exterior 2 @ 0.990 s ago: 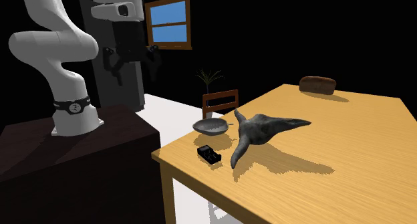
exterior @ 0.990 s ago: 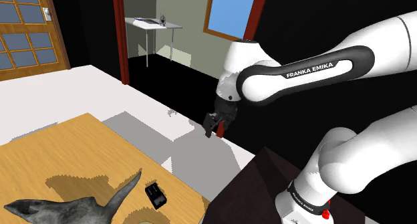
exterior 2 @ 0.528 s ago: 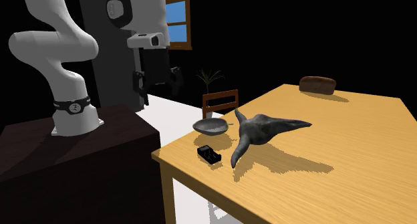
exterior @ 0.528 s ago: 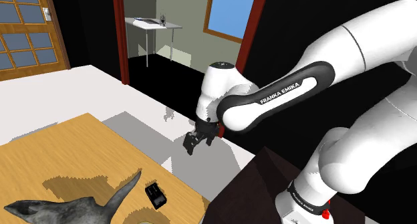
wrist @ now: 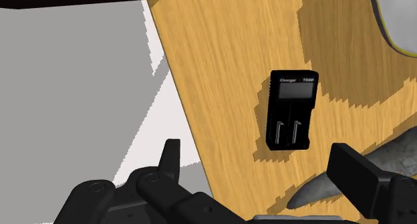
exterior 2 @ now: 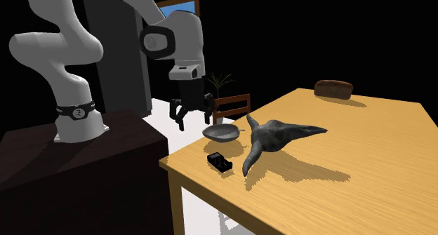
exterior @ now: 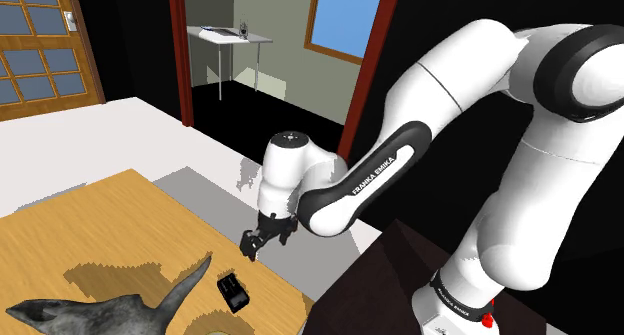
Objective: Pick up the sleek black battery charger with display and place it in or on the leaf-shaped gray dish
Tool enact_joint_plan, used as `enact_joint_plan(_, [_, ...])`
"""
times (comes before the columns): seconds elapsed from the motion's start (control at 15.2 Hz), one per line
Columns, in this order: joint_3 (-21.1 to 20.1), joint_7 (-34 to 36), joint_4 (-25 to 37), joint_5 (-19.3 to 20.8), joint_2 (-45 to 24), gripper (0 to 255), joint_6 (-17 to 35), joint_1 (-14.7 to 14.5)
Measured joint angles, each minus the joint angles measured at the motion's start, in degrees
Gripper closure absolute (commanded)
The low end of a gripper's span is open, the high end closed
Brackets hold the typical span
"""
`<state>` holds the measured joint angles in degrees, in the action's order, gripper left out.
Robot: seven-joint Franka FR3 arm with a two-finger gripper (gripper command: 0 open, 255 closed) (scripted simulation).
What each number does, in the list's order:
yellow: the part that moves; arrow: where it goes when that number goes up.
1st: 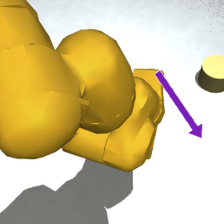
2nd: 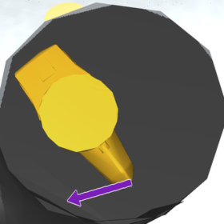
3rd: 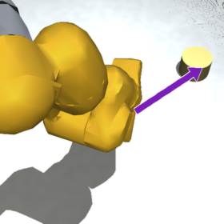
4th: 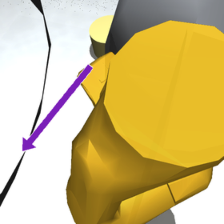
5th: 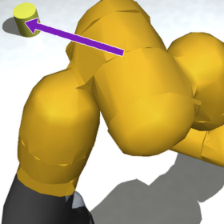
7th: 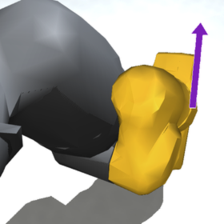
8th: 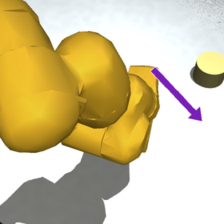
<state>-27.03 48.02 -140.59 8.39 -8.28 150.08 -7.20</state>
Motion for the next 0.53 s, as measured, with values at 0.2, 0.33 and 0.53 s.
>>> enact_joint_plan(0.2, [2.21, 6.77, 4.9, 6.85, -7.16, 0, 1.38, -3.2])
enact_joint_plan(0.33, [4.38, 11.26, 8.47, 11.02, -12.23, 0, 2.39, -6.42])
enact_joint_plan(0.53, [7.2, 16.17, 13.77, 15.02, -18.66, 0, 3.11, -10.88])
